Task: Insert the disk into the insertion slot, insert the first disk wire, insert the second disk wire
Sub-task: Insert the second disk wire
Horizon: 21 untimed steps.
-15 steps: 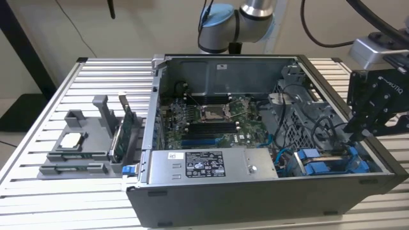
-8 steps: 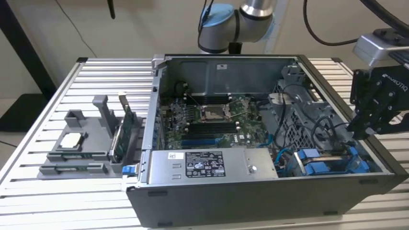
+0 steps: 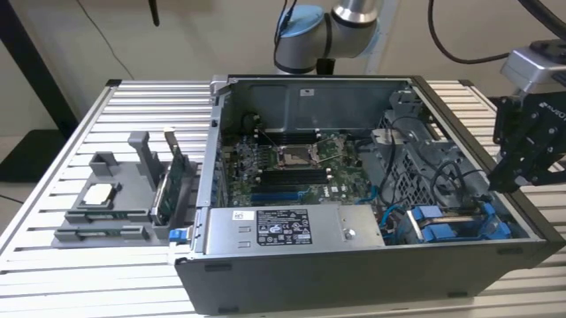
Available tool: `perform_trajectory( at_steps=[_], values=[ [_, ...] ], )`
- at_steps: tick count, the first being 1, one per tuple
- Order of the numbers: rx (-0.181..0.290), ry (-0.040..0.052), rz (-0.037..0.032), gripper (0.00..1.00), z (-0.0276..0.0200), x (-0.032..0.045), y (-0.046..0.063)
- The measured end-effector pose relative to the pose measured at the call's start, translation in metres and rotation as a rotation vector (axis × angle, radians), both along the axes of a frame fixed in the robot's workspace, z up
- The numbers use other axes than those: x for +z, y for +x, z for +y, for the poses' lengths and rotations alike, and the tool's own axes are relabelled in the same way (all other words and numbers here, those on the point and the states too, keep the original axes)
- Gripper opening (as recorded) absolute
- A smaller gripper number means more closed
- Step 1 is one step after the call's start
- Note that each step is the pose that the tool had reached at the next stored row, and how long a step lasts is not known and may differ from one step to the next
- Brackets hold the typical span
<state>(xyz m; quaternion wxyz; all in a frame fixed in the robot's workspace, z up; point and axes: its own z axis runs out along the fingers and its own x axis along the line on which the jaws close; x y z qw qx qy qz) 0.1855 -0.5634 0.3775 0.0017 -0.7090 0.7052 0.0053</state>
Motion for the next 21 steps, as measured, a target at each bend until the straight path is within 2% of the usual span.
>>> perform_trajectory(
  at_steps=[5, 10, 14, 19, 20, 21],
  values=[
    [0.000, 0.0118, 0.0129, 0.27, 0.0000, -0.0025, 0.0055],
    [0.000, 0.0274, 0.0262, 0.27, 0.0000, -0.0045, 0.0074],
    [0.000, 0.0429, 0.0310, 0.27, 0.0000, -0.0062, 0.0075],
    [0.001, 0.0714, 0.0338, 0.25, 0.0000, -0.0073, 0.0076],
    [0.001, 0.0724, 0.0338, 0.25, 0.0001, -0.0073, 0.0076],
    [0.001, 0.0725, 0.0338, 0.18, 0.0001, -0.0073, 0.0076]
  ],
)
